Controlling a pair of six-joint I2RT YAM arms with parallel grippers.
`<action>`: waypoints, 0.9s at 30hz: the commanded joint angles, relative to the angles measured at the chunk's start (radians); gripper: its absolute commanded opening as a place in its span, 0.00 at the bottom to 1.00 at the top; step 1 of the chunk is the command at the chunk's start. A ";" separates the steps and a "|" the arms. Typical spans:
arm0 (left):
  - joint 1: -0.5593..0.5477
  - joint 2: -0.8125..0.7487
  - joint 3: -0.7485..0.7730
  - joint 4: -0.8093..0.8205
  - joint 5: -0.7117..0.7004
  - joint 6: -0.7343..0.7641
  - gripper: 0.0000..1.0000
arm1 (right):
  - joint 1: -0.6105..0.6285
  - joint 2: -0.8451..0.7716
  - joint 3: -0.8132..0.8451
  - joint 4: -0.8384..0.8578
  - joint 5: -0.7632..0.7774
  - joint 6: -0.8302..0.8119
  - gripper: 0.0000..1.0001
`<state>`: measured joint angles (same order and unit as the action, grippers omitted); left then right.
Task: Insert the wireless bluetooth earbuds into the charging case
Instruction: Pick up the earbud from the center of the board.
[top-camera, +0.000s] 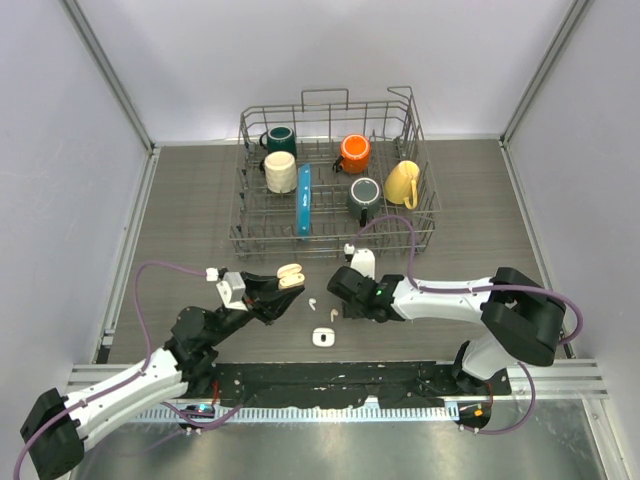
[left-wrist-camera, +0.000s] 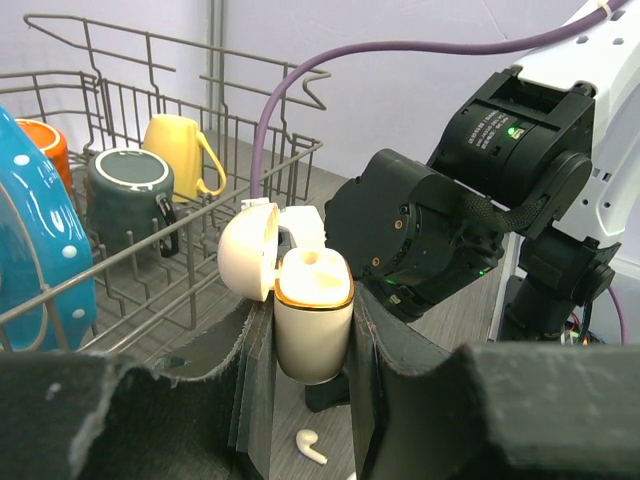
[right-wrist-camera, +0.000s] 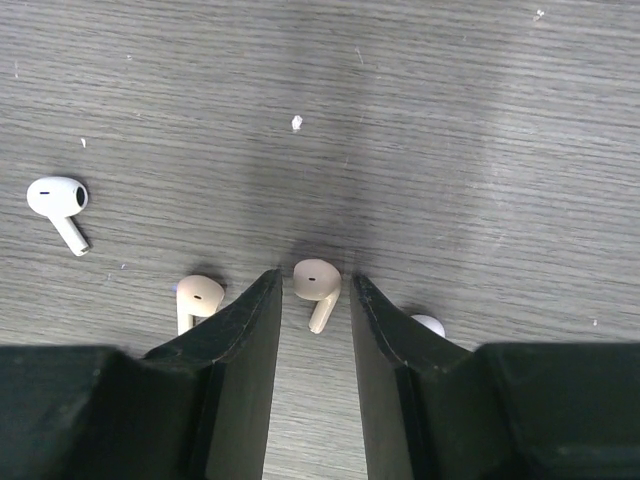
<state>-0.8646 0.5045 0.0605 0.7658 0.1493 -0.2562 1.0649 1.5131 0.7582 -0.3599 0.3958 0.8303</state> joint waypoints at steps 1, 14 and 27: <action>-0.002 -0.017 0.033 0.035 -0.019 0.002 0.00 | 0.006 0.010 0.013 -0.047 0.008 0.059 0.39; -0.002 -0.020 0.036 0.029 -0.017 -0.002 0.00 | 0.006 0.050 0.027 -0.045 -0.014 0.087 0.34; -0.002 -0.017 0.035 0.029 -0.017 0.000 0.00 | 0.003 0.065 0.029 -0.048 -0.021 0.082 0.31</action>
<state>-0.8646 0.4946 0.0605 0.7650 0.1486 -0.2562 1.0649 1.5406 0.7891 -0.4023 0.4007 0.8902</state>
